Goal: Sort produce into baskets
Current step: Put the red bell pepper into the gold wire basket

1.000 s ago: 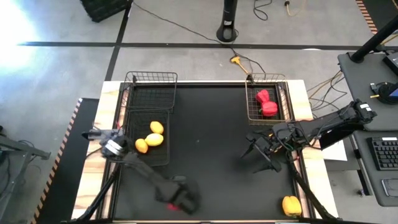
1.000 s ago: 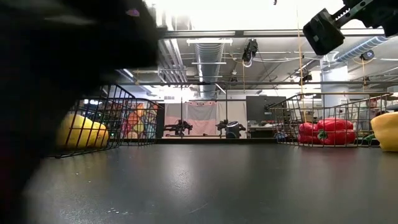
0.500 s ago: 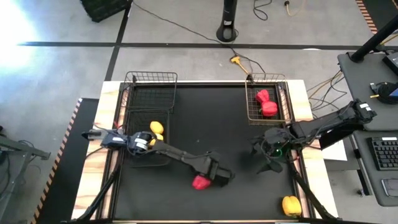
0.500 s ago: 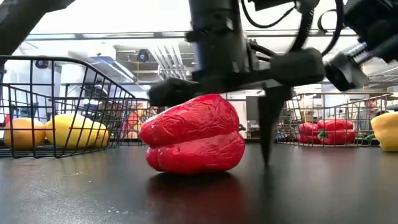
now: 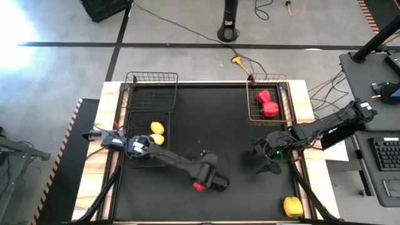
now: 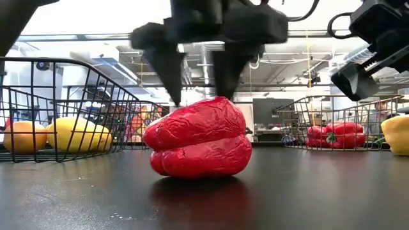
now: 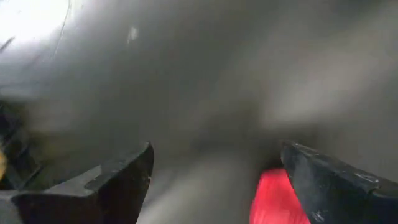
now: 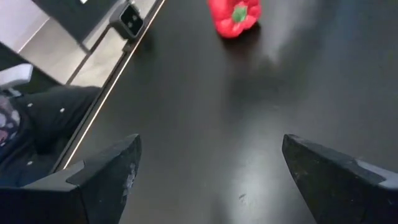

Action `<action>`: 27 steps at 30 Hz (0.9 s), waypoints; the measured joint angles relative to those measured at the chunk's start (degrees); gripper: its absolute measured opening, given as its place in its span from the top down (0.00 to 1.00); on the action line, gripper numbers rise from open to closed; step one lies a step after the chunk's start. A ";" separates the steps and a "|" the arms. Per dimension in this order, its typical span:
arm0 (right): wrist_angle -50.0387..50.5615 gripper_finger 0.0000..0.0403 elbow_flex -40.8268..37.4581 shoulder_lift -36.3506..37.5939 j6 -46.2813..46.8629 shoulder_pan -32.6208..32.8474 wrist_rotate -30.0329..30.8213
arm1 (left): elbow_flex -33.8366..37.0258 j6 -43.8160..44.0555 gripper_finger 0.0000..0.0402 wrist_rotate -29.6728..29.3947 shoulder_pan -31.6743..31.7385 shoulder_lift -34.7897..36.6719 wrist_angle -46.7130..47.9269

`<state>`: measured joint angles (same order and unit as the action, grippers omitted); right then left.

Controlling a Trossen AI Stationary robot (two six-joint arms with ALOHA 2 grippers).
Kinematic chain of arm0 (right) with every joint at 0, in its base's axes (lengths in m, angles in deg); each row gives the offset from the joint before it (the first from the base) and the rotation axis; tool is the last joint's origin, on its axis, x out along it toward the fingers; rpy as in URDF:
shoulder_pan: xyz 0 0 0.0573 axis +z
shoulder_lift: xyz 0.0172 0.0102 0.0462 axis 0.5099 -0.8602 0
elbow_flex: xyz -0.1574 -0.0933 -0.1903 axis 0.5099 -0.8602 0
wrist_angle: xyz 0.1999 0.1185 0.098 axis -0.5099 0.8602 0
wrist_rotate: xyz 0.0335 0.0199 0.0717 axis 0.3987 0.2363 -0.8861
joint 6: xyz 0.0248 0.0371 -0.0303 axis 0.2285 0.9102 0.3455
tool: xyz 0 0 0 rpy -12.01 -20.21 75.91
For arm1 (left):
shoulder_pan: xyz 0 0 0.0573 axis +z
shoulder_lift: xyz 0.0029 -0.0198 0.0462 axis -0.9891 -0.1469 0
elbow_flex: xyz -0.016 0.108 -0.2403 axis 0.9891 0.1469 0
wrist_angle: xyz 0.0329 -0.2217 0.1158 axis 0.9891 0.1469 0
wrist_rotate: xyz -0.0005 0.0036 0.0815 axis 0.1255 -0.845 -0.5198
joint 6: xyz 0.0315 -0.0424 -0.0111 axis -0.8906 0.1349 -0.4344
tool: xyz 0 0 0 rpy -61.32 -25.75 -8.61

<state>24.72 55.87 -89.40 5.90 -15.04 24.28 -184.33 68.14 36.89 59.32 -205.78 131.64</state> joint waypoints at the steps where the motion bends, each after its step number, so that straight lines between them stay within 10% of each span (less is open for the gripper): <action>1: -0.49 0.05 0.00 0.00 0.00 0.02 0.79 | 0.05 0.35 0.17 0.60 -0.87 0.05 1.03; 27: -2.29 0.05 0.00 -0.02 0.48 0.02 3.96 | 8.29 17.90 0.19 11.28 -11.94 3.43 -1.24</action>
<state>22.43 55.87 -89.43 6.38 -15.02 28.23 -176.03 86.04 48.18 47.38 -202.35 130.40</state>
